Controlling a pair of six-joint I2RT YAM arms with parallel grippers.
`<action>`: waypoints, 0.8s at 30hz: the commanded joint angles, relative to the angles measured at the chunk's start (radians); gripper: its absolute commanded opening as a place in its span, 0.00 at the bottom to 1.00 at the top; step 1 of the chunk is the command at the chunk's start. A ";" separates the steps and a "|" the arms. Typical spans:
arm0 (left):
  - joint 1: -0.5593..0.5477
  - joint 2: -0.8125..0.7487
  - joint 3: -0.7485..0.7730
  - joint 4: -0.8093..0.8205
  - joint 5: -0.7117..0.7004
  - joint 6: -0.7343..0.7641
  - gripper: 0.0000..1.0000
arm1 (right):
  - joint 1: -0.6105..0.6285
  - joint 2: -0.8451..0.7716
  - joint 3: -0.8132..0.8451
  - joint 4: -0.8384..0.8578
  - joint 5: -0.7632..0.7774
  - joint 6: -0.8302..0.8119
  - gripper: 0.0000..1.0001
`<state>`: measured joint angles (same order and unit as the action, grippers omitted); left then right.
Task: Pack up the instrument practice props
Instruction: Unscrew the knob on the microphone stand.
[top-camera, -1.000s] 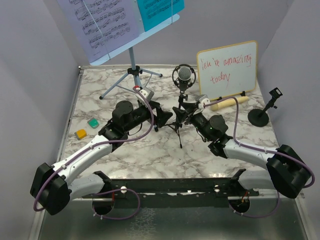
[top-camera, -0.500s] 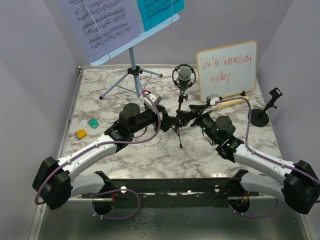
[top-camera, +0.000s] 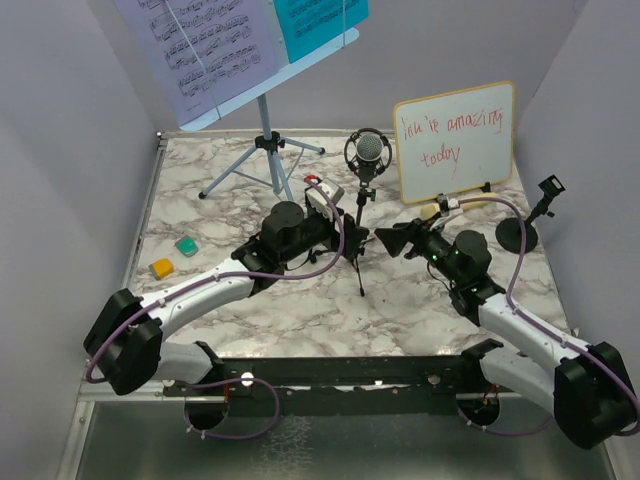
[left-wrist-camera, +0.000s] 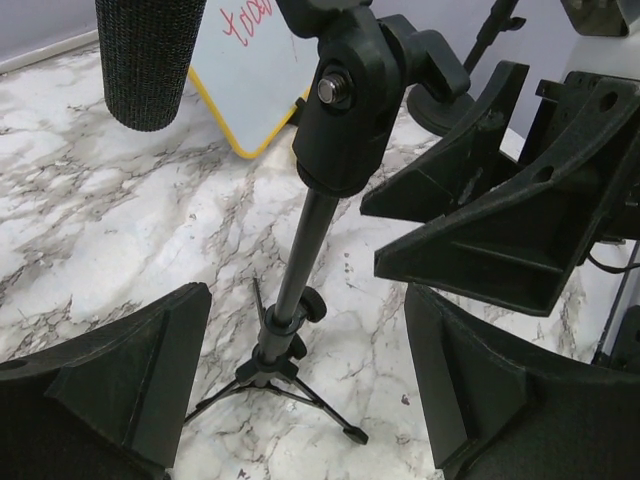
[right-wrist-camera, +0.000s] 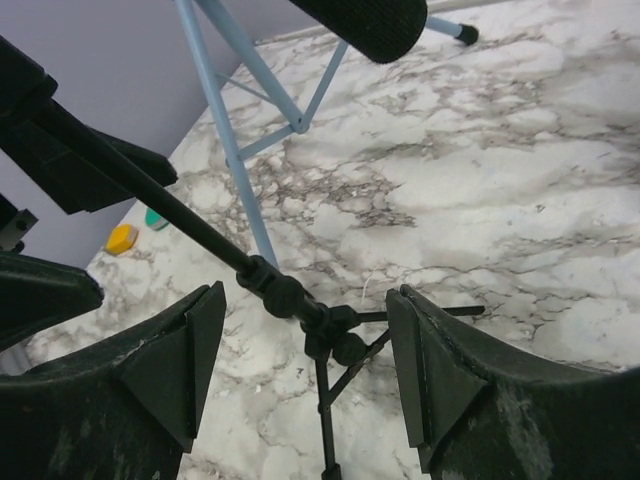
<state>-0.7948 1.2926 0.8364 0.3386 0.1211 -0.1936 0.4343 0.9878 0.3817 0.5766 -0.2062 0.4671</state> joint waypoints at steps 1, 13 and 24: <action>-0.018 0.041 0.025 0.082 -0.080 0.013 0.84 | -0.056 0.040 -0.022 0.056 -0.207 0.077 0.70; -0.038 0.135 0.017 0.211 -0.172 0.037 0.74 | -0.109 0.164 -0.030 0.145 -0.327 0.074 0.61; -0.036 0.209 0.052 0.221 -0.026 0.077 0.19 | -0.111 0.217 -0.050 0.238 -0.412 0.003 0.59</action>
<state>-0.8268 1.4948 0.8604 0.5266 0.0105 -0.1406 0.3313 1.1900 0.3504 0.7444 -0.5514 0.5171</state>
